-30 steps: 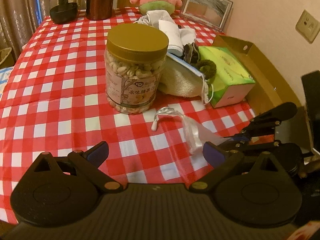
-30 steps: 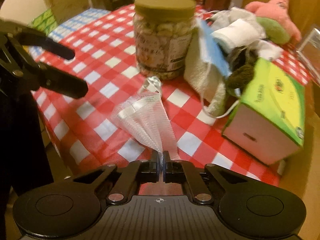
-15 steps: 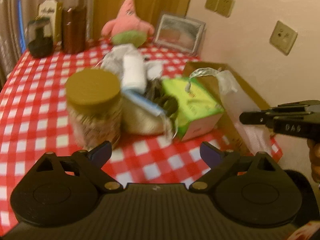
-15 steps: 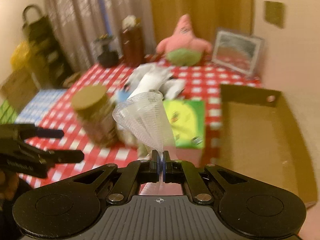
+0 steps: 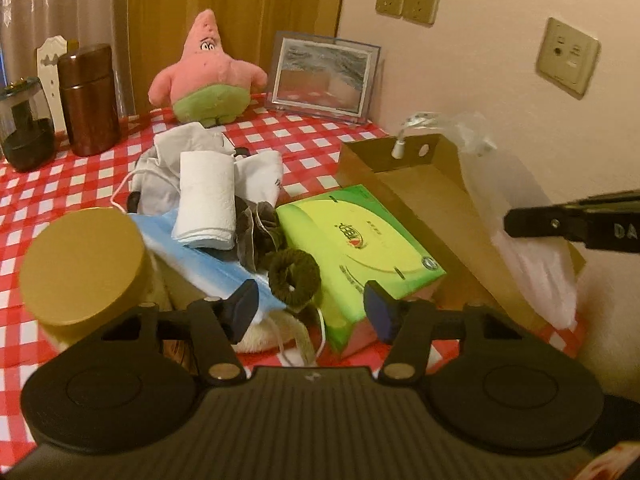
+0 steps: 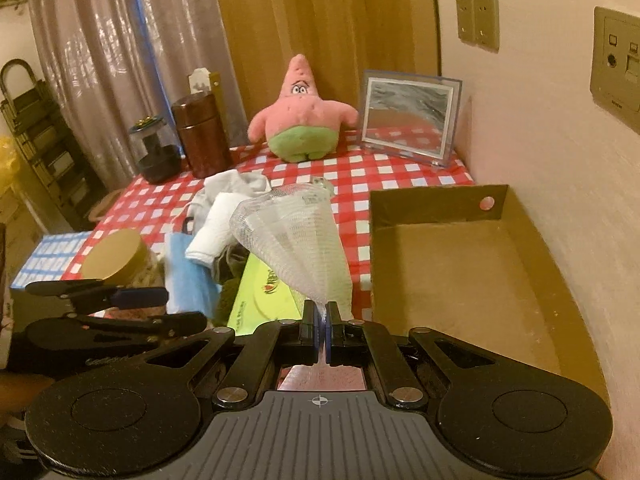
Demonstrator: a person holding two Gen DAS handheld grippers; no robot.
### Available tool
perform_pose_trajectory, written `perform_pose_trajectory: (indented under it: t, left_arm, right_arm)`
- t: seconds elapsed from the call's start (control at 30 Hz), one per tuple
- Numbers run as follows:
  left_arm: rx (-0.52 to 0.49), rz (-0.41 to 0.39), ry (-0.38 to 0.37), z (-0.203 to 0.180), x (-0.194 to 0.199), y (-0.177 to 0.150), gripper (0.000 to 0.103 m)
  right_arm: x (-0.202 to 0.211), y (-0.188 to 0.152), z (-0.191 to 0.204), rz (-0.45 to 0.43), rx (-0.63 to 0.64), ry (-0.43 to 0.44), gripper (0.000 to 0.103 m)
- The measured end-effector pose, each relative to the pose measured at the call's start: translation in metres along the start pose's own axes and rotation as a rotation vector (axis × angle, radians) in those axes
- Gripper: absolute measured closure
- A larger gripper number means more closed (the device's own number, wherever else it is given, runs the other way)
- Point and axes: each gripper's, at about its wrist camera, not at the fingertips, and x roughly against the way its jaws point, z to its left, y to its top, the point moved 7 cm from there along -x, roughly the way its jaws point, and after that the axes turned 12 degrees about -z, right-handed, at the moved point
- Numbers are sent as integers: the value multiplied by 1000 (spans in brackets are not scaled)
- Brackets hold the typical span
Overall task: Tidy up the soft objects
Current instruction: 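Lift the mesh bag with the right gripper while the left gripper grasps the dark scrunchie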
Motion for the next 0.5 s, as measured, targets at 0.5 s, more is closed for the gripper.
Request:
perform_pose_trajectory:
  t: [0.5]
  left_arm:
    - [130, 43, 9, 14, -50, -3, 73]
  right_arm:
    - [-21, -4, -9, 4, -18, -10, 100]
